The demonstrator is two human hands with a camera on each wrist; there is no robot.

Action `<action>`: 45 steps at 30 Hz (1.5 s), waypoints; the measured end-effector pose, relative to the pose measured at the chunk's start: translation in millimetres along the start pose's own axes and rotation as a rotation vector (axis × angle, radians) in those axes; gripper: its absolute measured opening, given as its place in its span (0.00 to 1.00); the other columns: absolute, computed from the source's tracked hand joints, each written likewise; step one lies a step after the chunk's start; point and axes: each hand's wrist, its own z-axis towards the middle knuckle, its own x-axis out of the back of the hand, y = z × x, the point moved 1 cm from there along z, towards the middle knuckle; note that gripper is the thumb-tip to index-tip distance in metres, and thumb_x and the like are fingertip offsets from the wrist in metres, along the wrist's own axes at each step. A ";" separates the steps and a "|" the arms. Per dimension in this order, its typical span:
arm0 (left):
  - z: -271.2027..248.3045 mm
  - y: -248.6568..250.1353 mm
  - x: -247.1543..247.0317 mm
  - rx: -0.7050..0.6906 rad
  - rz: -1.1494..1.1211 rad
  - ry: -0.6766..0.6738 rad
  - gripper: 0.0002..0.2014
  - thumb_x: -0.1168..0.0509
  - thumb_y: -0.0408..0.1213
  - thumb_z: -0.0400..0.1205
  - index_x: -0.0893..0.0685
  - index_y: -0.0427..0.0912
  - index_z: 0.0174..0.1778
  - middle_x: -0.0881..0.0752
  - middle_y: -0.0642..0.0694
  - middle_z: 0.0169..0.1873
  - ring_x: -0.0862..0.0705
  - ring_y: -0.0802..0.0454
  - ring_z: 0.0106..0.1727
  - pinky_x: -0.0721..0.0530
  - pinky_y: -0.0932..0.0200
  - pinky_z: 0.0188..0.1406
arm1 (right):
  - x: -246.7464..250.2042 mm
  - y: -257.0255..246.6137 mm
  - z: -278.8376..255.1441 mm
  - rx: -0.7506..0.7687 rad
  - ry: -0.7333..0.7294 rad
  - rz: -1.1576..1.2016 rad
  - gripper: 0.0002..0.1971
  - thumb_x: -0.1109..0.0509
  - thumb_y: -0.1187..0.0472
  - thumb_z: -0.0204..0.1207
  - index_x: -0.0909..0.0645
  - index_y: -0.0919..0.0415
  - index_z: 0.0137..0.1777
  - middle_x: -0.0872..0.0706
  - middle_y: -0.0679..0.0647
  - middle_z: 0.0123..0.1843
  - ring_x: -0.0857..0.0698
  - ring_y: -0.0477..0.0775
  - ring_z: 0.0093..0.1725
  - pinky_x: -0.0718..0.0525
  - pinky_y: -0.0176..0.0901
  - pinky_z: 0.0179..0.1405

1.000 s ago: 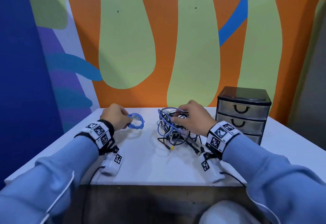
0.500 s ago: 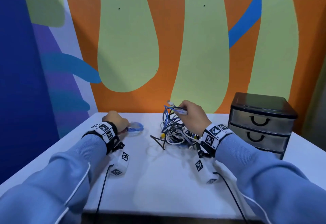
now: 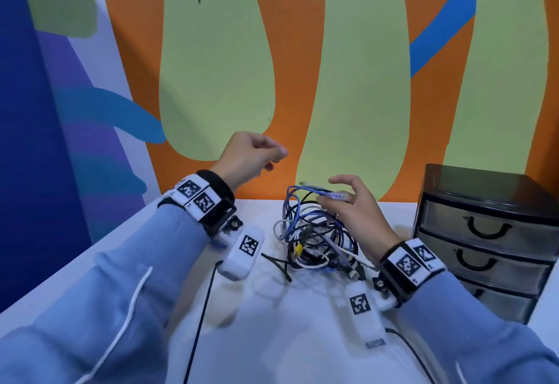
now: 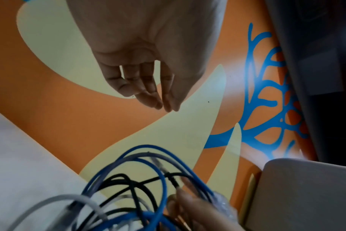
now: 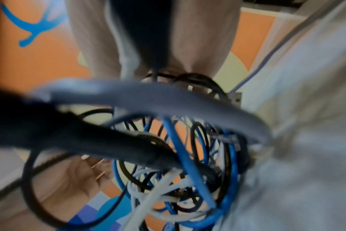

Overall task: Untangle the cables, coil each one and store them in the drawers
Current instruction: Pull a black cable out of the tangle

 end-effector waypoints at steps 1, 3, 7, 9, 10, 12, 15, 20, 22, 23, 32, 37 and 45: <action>5.9 -1.2 -2.0 -0.005 -0.020 0.017 0.04 0.22 0.38 0.83 0.08 0.42 0.45 0.10 0.50 0.36 0.16 0.57 0.33 0.23 0.62 0.31 | 1.7 0.7 -1.1 0.008 -0.018 0.034 0.16 0.22 0.68 0.81 0.22 0.55 0.63 0.13 0.60 0.42 0.12 0.52 0.39 0.16 0.45 0.46; 9.9 -9.4 -9.7 -0.010 -0.061 0.040 0.06 0.22 0.40 0.84 0.08 0.42 0.46 0.10 0.48 0.37 0.16 0.56 0.33 0.22 0.64 0.31 | 4.9 1.6 -1.3 0.035 -0.044 0.043 0.14 0.21 0.71 0.79 0.20 0.57 0.56 0.12 0.59 0.41 0.12 0.56 0.41 0.16 0.49 0.48; -10.8 -34.8 -39.0 0.012 -0.061 -0.132 0.17 0.26 0.56 0.84 0.05 0.45 0.52 0.07 0.53 0.45 0.13 0.60 0.42 0.20 0.59 0.48 | 10.1 4.6 -2.2 0.071 -0.016 0.045 0.08 0.19 0.71 0.77 0.14 0.59 0.46 0.10 0.52 0.40 0.14 0.51 0.41 0.16 0.38 0.45; -22.2 -39.0 -48.6 0.002 -0.074 -0.208 0.18 0.27 0.59 0.83 0.05 0.48 0.53 0.06 0.55 0.48 0.12 0.66 0.44 0.20 0.61 0.51 | 9.9 2.5 -3.6 0.102 0.003 0.065 0.07 0.20 0.71 0.78 0.12 0.60 0.48 0.09 0.51 0.40 0.13 0.47 0.38 0.17 0.32 0.39; -25.9 -39.1 -50.5 -0.012 -0.093 -0.218 0.17 0.26 0.59 0.82 0.05 0.48 0.52 0.05 0.54 0.48 0.12 0.67 0.44 0.20 0.63 0.51 | 10.5 2.0 -3.4 0.112 0.009 0.075 0.07 0.21 0.72 0.78 0.11 0.60 0.50 0.09 0.51 0.41 0.13 0.46 0.38 0.17 0.32 0.38; -32.5 -38.0 -50.8 -0.052 -0.139 -0.202 0.16 0.23 0.57 0.80 0.05 0.48 0.51 0.05 0.48 0.47 0.11 0.62 0.46 0.18 0.64 0.51 | 11.8 2.2 -4.2 0.141 0.025 0.073 0.08 0.22 0.72 0.79 0.10 0.58 0.51 0.08 0.50 0.43 0.12 0.46 0.38 0.16 0.33 0.39; -36.7 -38.3 -49.8 -0.092 -0.141 -0.190 0.06 0.20 0.41 0.81 0.06 0.44 0.49 0.06 0.40 0.44 0.12 0.56 0.43 0.18 0.63 0.46 | 11.3 1.1 -6.5 0.191 0.042 0.015 0.11 0.26 0.74 0.81 0.09 0.57 0.53 0.07 0.50 0.46 0.12 0.46 0.43 0.15 0.35 0.44; -35.3 -46.5 -44.8 -0.059 -0.171 -0.164 0.07 0.29 0.28 0.84 0.08 0.40 0.53 0.11 0.45 0.37 0.13 0.58 0.38 0.19 0.70 0.39 | 11.6 4.7 -7.4 0.194 0.066 0.004 0.09 0.25 0.71 0.82 0.09 0.57 0.53 0.05 0.53 0.52 0.08 0.48 0.54 0.11 0.37 0.56; -37.6 -47.6 -44.4 -0.036 -0.203 -0.174 0.07 0.28 0.26 0.83 0.08 0.38 0.53 0.10 0.47 0.37 0.13 0.58 0.37 0.20 0.71 0.39 | 12.5 5.8 -7.5 0.166 0.055 0.018 0.05 0.24 0.68 0.83 0.09 0.59 0.52 0.05 0.55 0.50 0.09 0.49 0.51 0.12 0.37 0.53; -38.2 -47.5 -44.1 -0.031 -0.231 -0.158 0.06 0.27 0.26 0.82 0.08 0.37 0.53 0.10 0.47 0.37 0.14 0.58 0.37 0.19 0.69 0.40 | 12.6 6.5 -7.4 0.148 0.034 0.024 0.03 0.24 0.65 0.83 0.09 0.60 0.52 0.06 0.56 0.49 0.10 0.49 0.48 0.13 0.36 0.51; -38.7 -42.0 -40.6 -0.019 -0.436 -0.015 0.12 0.36 0.24 0.84 0.09 0.35 0.57 0.08 0.40 0.45 0.09 0.55 0.46 0.16 0.64 0.44 | 11.2 0.2 -12.0 0.199 -0.122 0.098 0.12 0.21 0.72 0.77 0.08 0.56 0.56 0.08 0.53 0.50 0.11 0.47 0.51 0.14 0.36 0.53; -41.5 -38.3 -42.6 -0.107 -0.424 0.003 0.06 0.22 0.31 0.82 0.11 0.37 0.50 0.09 0.48 0.37 0.13 0.55 0.38 0.14 0.62 0.43 | 12.1 2.0 -11.9 0.237 -0.111 0.013 0.07 0.14 0.59 0.67 0.06 0.51 0.44 0.10 0.52 0.48 0.15 0.51 0.52 0.15 0.47 0.58; -38.5 -25.4 -27.7 -0.253 -0.611 0.257 0.06 0.23 0.28 0.83 0.12 0.41 0.50 0.10 0.47 0.40 0.12 0.50 0.43 0.11 0.52 0.56 | 9.8 -4.5 -15.6 0.124 -0.172 0.031 0.19 0.30 0.40 0.83 0.08 0.54 0.53 0.07 0.48 0.58 0.13 0.44 0.65 0.23 0.49 0.67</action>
